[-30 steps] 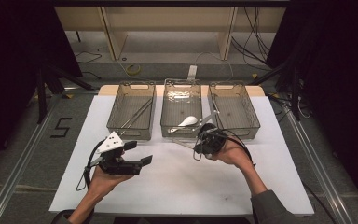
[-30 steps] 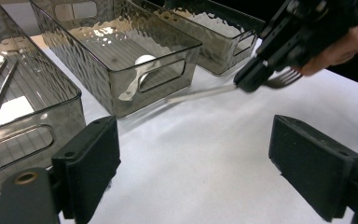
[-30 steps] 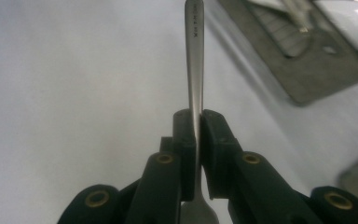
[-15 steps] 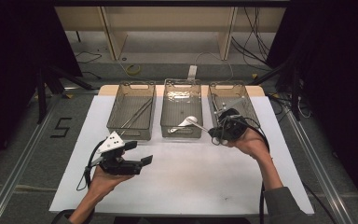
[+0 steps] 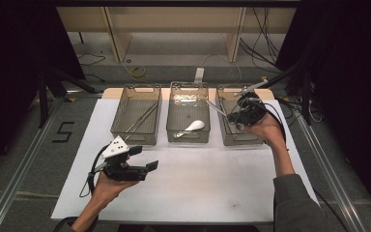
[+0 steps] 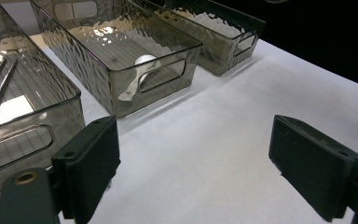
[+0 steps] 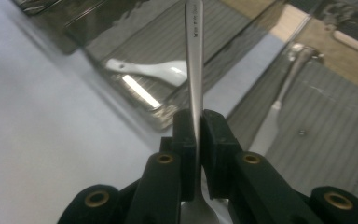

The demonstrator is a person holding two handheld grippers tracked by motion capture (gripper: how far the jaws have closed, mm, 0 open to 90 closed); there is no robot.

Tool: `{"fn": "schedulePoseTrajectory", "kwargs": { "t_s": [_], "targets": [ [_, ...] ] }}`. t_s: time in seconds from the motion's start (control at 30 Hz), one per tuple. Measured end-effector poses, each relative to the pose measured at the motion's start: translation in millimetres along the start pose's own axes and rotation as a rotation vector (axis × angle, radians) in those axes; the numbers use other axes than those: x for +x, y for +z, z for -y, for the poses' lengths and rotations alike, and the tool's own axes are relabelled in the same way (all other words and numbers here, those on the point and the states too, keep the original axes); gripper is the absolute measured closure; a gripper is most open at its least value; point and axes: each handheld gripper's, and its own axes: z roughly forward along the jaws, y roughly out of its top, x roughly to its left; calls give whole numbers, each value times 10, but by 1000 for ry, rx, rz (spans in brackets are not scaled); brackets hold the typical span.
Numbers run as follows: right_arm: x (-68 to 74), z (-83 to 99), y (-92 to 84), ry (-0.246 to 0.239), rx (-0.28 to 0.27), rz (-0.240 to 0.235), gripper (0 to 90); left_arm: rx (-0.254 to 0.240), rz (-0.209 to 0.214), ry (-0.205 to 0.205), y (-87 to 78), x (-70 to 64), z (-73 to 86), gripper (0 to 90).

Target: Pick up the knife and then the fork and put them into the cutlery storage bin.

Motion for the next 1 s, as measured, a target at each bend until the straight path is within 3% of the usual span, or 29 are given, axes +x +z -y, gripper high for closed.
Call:
{"fn": "schedulePoseTrajectory", "kwargs": {
  "t_s": [0.37,1.0],
  "targets": [
    [-405,-124,79,123,-14,72,851,3,4,-1,11,2,0,153],
    [-634,-134,281,236,-7,137,851,-1,8,2,13,-3,0,153]
  ]
}}
